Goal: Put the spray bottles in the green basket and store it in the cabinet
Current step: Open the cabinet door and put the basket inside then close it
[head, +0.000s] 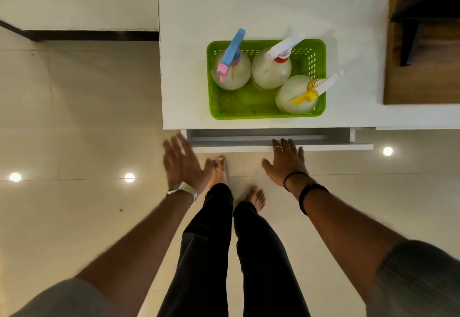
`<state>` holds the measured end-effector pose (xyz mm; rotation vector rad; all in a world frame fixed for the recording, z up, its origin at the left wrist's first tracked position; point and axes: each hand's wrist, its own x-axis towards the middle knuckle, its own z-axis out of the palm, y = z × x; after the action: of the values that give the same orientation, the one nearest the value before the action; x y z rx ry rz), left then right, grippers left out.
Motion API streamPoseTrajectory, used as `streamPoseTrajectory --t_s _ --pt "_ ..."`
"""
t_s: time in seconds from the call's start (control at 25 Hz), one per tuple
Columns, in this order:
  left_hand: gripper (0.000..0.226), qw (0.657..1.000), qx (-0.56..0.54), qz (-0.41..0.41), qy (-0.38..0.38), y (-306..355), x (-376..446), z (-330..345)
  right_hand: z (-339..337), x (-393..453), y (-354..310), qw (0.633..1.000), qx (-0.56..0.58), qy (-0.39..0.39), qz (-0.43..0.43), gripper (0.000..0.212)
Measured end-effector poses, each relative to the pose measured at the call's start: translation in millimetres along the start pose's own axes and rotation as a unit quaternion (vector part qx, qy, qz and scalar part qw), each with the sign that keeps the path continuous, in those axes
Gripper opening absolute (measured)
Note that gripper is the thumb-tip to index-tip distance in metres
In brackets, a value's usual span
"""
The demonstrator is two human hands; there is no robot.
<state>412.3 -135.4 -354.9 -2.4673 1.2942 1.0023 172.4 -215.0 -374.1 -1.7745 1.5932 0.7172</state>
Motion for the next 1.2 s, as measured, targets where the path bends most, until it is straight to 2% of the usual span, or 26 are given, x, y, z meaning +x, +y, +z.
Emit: streamPoseTrajectory --t_s 0.08,0.16,0.28,0.6,0.88,1.2 --pt "0.093 0.987 0.051 0.151 -0.024 18 -19 20 5 -4 8 0.998 -0.046 -0.026 -0.024 0.078" --pt "0.089 0.964 0.089 0.240 -0.071 36 -27 37 14 -16 14 0.997 -0.062 -0.026 -0.036 0.081" --pt "0.083 0.964 0.092 0.213 -0.128 51 -36 54 23 -29 19 0.997 -0.050 -0.046 -0.042 0.083" --pt "0.082 0.965 0.119 0.173 -0.158 40 -98 82 48 -76 40 0.985 -0.064 -0.149 -0.053 0.083" --pt "0.083 0.965 0.125 0.147 -0.175 27 -138 114 83 -123 55 0.984 -0.051 -0.157 -0.072 0.083" --pt "0.077 0.956 0.149 0.141 -0.209 14 -156 126 116 -155 61 0.978 -0.092 -0.174 -0.068 0.084"
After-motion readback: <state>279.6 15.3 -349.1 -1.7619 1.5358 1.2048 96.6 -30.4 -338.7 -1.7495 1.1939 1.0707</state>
